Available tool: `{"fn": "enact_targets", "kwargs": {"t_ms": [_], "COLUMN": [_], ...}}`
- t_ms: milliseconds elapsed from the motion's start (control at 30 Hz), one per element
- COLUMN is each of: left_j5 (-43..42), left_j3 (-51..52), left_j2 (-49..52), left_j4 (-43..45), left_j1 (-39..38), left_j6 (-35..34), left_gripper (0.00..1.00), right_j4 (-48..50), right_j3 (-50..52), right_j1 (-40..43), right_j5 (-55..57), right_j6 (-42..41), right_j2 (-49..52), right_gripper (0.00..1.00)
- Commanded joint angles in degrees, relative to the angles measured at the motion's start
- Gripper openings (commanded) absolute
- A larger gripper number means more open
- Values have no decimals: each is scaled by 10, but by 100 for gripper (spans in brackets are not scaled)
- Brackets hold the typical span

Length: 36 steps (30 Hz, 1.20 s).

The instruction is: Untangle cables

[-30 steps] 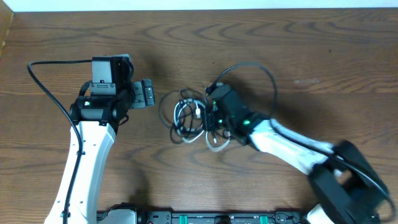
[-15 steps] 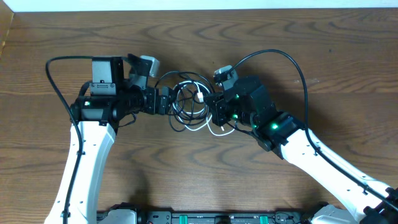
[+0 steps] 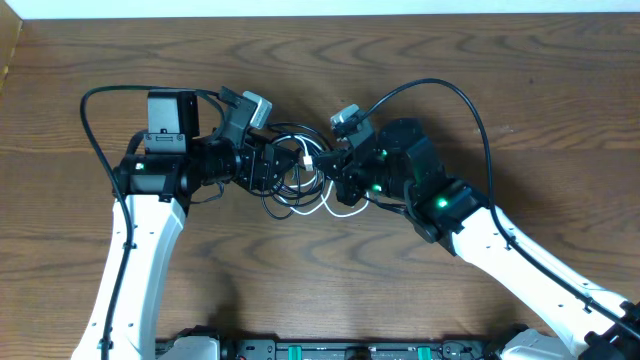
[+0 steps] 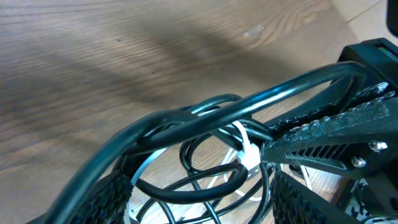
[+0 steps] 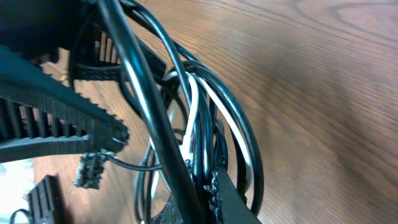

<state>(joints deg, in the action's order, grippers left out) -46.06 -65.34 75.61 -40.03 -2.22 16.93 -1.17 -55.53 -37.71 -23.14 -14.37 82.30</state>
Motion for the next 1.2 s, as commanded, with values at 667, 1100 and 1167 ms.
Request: {"fn": "enact_targets", "kwargs": {"t_ms": [667,1100,1167], "left_j5": [22,174,164], "left_j3": [-5,-5,-5], "left_j2": [3,3,3], "left_j4": [23,33,32], "left_j1": [3,3,3], "left_j6": [26,26,26], "left_gripper": [64,73,73], "right_j4": [50,53,54], "right_j3": [-14,-14,-14], "right_j1": [0,8,11], "right_j5": [-116,-150,-157], "right_j6": [12,12,12], "right_j2": [-22,-24,-24], "right_gripper": [1,1,1]}}
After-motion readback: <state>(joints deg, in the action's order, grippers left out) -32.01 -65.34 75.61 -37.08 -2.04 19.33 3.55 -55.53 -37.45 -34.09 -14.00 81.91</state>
